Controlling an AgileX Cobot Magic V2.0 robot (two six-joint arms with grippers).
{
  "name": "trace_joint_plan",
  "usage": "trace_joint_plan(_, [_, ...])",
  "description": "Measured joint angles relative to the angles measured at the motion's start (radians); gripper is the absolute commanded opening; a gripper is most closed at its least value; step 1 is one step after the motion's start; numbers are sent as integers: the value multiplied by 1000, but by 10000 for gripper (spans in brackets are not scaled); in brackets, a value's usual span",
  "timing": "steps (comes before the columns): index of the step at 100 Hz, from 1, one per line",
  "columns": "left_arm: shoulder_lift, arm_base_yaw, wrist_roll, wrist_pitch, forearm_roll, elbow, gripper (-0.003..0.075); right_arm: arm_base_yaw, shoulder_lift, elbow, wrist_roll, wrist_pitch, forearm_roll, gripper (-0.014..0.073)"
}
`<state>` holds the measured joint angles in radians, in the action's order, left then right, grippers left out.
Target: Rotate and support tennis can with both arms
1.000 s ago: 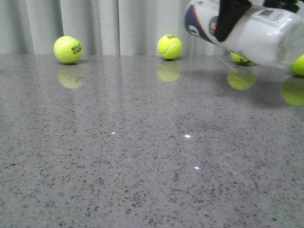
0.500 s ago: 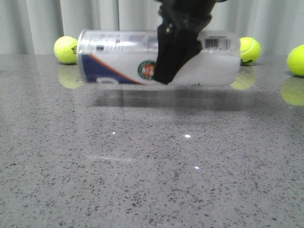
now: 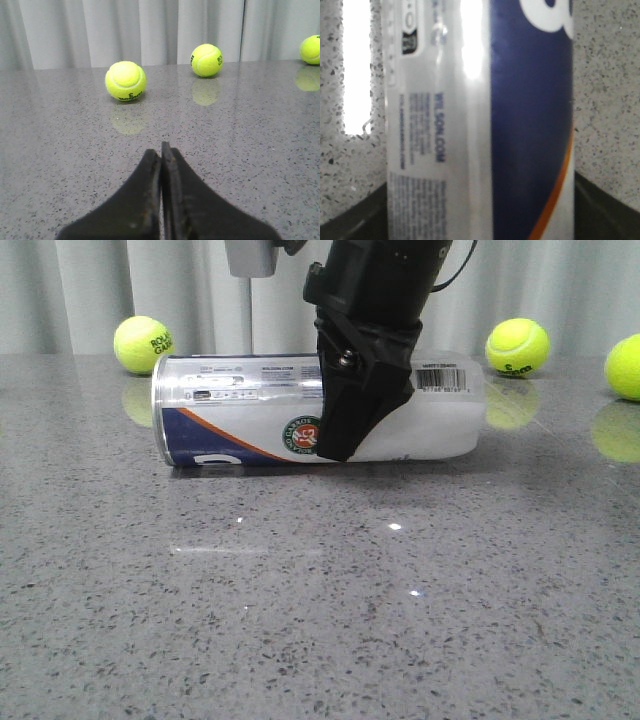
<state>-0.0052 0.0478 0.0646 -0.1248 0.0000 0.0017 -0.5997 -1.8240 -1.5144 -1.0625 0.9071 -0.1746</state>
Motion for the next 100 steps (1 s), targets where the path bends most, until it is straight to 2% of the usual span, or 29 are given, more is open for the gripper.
trace_joint_plan(4, [0, 0, 0, 0, 0, 0, -19, 0, 0, 0, -1, 4, 0, 671])
trace_joint_plan(12, [0, 0, 0, 0, 0, 0, -19, 0, -4, 0, -2, 16, 0, 638])
trace_joint_plan(50, [0, 0, 0, 0, 0, 0, -19, 0, -5, -26, -2, 55, 0, 638])
trace_joint_plan(74, [0, 0, 0, 0, 0, 0, -19, 0, 43, -121, -3, 167, 2, 615])
trace_joint_plan(79, [0, 0, 0, 0, 0, 0, -19, 0, 57, -142, -3, 203, 2, 584])
trace_joint_plan(86, [0, 0, 0, 0, 0, 0, -19, 0, 78, -166, -3, 254, 2, 491])
trace_joint_plan(97, [0, 0, 0, 0, 0, 0, -19, 0, 109, -182, 3, 307, 2, 244])
trace_joint_plan(100, [0, 0, 0, 0, 0, 0, -19, 0, 118, -182, 8, 315, 2, 149])
